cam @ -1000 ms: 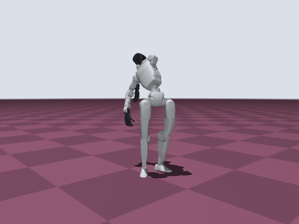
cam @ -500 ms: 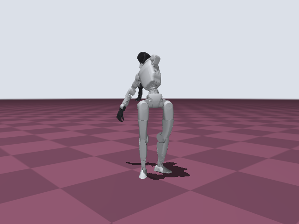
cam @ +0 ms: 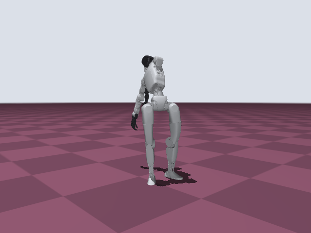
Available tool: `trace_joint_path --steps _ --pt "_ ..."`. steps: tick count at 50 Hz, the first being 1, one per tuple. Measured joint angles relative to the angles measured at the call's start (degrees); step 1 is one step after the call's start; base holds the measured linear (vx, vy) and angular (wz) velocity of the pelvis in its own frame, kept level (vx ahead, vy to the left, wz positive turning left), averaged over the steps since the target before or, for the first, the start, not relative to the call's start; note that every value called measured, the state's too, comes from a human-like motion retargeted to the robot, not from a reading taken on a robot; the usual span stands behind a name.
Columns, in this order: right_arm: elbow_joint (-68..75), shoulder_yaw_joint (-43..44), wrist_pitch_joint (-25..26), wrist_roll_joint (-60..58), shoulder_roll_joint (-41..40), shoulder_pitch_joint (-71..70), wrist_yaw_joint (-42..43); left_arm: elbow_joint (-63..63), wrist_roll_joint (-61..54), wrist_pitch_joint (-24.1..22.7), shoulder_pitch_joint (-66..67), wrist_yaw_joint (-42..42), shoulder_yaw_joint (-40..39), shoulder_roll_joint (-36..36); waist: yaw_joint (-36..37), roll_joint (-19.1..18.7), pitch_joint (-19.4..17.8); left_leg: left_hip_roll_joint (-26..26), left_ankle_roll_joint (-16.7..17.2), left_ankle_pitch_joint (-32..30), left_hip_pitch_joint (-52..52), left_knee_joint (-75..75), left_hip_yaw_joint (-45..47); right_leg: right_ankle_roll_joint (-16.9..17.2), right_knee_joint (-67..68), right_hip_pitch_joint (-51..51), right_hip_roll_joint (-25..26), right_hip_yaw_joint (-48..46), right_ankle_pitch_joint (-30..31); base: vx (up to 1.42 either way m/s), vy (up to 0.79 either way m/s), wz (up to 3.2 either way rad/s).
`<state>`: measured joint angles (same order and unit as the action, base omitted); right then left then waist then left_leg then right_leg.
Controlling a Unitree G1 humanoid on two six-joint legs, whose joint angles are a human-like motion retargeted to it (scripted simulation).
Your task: In place motions
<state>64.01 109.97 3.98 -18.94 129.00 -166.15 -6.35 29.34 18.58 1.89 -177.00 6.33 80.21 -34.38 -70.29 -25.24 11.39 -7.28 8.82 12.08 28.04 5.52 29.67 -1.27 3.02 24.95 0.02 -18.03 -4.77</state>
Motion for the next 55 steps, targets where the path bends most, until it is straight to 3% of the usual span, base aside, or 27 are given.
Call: trace_joint_path --steps 3,6,8,10,16,20,25,30,35,37,38,40,43,47,55 --pt "-7.1 -3.4 -0.3 -1.8 0.0 2.4 -0.9 6.8 -2.8 1.0 0.0 2.5 0.0 0.0 2.0 0.2 0.0 -0.8 0.1 -5.1 -1.3 6.4 -0.6 -0.7 -0.1 1.4 -1.3 0.6 0.1 -0.1 -0.05 -0.41" --pt "-14.8 -5.2 -0.7 -1.9 0.0 2.7 -2.7 14.0 -5.8 1.2 0.0 4.5 0.0 0.0 5.8 0.7 0.8 -2.4 0.3 -17.7 -6.7 18.9 -3.2 -0.5 0.2 2.2 -5.2 1.1 0.3 -0.16 -0.07 -0.49" --pt "-20.1 -6.2 -1.1 -0.6 0.0 2.4 -4.5 18.9 -7.7 0.9 0.0 5.5 0.0 0.0 8.7 0.9 2.1 -3.2 -2.6 -24.5 -12.9 29.2 -5.6 -0.5 0.1 2.7 -7.9 0.6 0.4 -0.26 -0.16 -0.14" --pt "-25.9 -6.8 -1.9 0.9 0.0 1.7 -6.3 23.1 -9.3 0.4 0.0 6.4 0.0 0.0 11.8 1.0 2.9 -3.3 -7.1 -27.4 -19.8 38.6 -7.7 -0.8 0.0 2.6 -9.8 0.1 0.6 -0.25 -0.16 -0.1" --pt "-38.5 -3.5 -4.0 4.3 0.0 -2.4 -9.5 30.6 -11.6 0.1 0.0 7.3 0.0 0.0 20.7 0.6 1.7 -4.8 -9.9 -14.5 -32.6 56.3 -3.1 -1.4 0.5 1.6 -14.0 -0.7 0.7 -0.11 0.05 -0.07" --pt "-43.6 -2.2 -4.3 6.9 0.0 -4.3 -11.3 33.3 -13.7 -1.1 0.0 7.8 0.0 0.0 24.0 0.5 -0.5 -4.3 -9.1 -12.2 -37.7 62.3 -4.8 -2.1 1.1 1.3 -14.0 -0.6 0.4 0.03 0.07 -0.04" --pt "-46.8 -0.9 -4.1 7.9 0.0 -5.8 -12.7 31.8 -14.8 -2.6 0.0 8.2 0.0 0.0 25.2 0.4 -1.4 -4.6 -8.8 -11.2 -36.8 61.8 -5.3 -1.8 1.4 0.8 -13.6 -1.4 0.0 0.05 0.05 0.27" --pt "-46.4 -0.2 -1.9 8.8 0.0 -4.5 -12.4 25.6 -13.7 -4.6 0.0 6.9 0.0 0.0 21.9 0.2 -0.3 -1.2 -6.9 -11.8 -27.7 48.1 -9.3 -0.4 1.5 1.0 -11.8 -4.1 -0.9 0.14 0.11 0.69" --pt "-42.8 -0.2 0.3 7.5 0.0 -2.3 -12.6 16.5 -11.4 -5.8 0.0 4.6 0.0 0.0 17.8 -0.2 -0.9 3.1 -4.6 -12.6 -15.4 23.1 -13.3 0.3 1.6 1.6 -8.0 -4.5 -2.1 0.19 0.11 0.49" --pt "-39.6 -0.5 1.3 6.5 0.0 -0.8 -12.7 12.2 -10.3 -6.6 0.0 4.5 0.0 0.0 13.6 -0.7 -1.0 3.9 -1.5 -0.7 -6.7 9.4 -10.4 0.8 2.1 2.1 -5.4 -5.5 -2.8 0.24 0.09 0.75" --pt "-38.2 -0.4 1.7 6.1 0.0 -0.4 -12.6 10.7 -9.9 -6.7 0.0 4.4 0.0 0.0 12.4 -0.7 -1.5 4.3 -2.6 1.7 -4.9 5.6 -9.5 1.0 2.1 2.5 -4.6 -5.3 -3.0 0.29 0.13 0.46" --pt "-34.8 -0.2 2.8 5.3 0.0 0.5 -12.0 8.5 -9.1 -6.5 0.0 3.8 0.0 0.0 9.2 -0.7 -2.0 4.1 -2.5 0.8 -2.4 0.4 -9.9 1.7 2.0 3.2 -3.5 -5.6 -3.2 0.25 0.15 0.33" --pt "-29.8 -0.8 4.8 5.1 0.0 1.4 -8.9 5.8 -6.9 -5.3 0.0 1.6 0.0 0.0 5.3 -0.4 -1.6 4.6 -1.8 -1.4 -1.7 -3.5 -10.6 2.8 1.6 3.3 -4.2 -6.1 -2.7 -0.04 0.05 0.23" --pt "-25.8 -3.7 5.0 5.9 0.0 2.1 -5.1 0.0 -1.5 -4.1 0.0 -0.4 0.0 0.0 2.4 -0.3 -0.9 6.2 -3.8 -1.3 -1.9 -4.5 -11.1 3.7 1.3 3.0 -5.3 -7.0 -1.5 -0.01 0.0 0.08" --pt "-26.1 -7.7 2.6 2.1 0.0 -0.7 -2.5 -12.9 3.7 -4.5 0.0 -2.3 0.0 0.0 4.1 -0.4 -3.8 7.9 -5.0 0.3 0.1 -5.4 -7.6 4.6 0.8 3.1 -6.6 -4.8 0.0 0.07 0.1 -0.38"
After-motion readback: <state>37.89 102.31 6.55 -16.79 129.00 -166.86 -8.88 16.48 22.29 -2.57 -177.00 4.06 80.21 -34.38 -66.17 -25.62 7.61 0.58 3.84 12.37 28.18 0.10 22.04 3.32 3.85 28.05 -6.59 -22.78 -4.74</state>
